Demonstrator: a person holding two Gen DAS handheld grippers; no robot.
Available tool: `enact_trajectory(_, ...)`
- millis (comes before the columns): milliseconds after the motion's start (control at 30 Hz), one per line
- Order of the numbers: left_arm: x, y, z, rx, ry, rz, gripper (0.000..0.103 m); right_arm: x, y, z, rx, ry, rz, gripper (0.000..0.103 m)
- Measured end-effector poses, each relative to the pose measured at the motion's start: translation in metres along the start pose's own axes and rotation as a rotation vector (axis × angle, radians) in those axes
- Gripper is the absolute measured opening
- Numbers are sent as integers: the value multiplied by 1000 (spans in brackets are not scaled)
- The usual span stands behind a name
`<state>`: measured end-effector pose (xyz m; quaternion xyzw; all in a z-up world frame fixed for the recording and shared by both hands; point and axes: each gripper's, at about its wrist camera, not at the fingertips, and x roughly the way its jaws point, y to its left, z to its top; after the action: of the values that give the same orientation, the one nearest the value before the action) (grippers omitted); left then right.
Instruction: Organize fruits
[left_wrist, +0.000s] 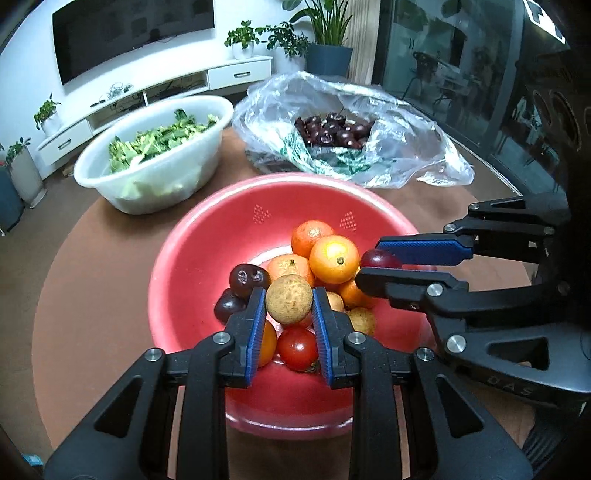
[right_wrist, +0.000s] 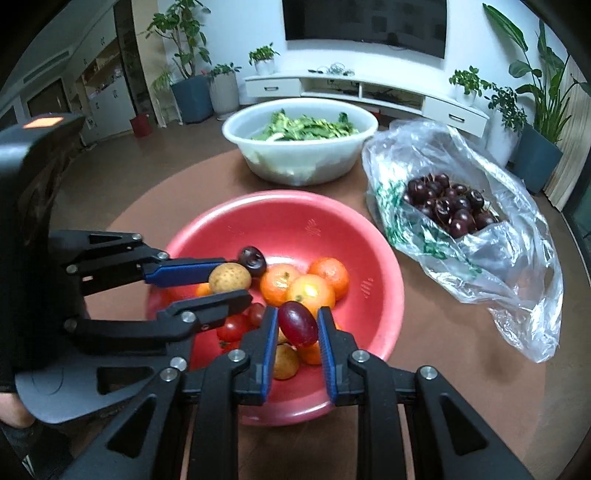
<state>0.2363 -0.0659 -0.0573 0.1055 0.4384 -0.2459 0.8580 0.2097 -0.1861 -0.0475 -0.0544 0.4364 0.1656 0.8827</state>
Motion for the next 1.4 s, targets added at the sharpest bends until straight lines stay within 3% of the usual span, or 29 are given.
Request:
enact_trajectory(233, 15, 1, -5, -8, 9, 15, 24, 14, -1, -6, -11, 33, -35, 24)
enact_trajectory(633, 9, 1, -7, -16, 5, 31, 26, 16, -3, -7, -20, 38, -49, 24)
enact_trajectory(700, 7, 0, -7, -15, 2, 36, 31, 16, -4, -7, -16, 40, -50, 25)
enact_trajectory(800, 1, 1, -9, -14, -10, 57, 52, 16, -6, -6, -5, 37, -52, 25)
enact_trajectory(900, -6, 4, -11, -35, -26, 45, 65, 14, -6, -6, -4, 35, -62, 25)
enact_trajectory(1000, -22, 3, -14, -38, -61, 48, 75, 12, -6, -6, 1, 32, -65, 26)
enact_trajectory(1033, -27, 2, -15, -38, -74, 51, 77, 9, -5, -6, 2, 27, -67, 28)
enact_trajectory(1100, -42, 2, -20, -46, -108, 63, 96, 3, -5, -6, 12, 12, -72, 45)
enact_trajectory(1133, -50, 3, -23, -58, -130, 73, 102, 0, -5, -7, 18, 1, -69, 47)
enact_trajectory(1200, -68, 6, -32, -88, -185, 102, 103, -11, -3, -7, 38, -29, -68, 58)
enact_trajectory(1400, -122, 3, -61, -143, -309, 228, 103, -48, 8, -16, 83, -144, -50, 75)
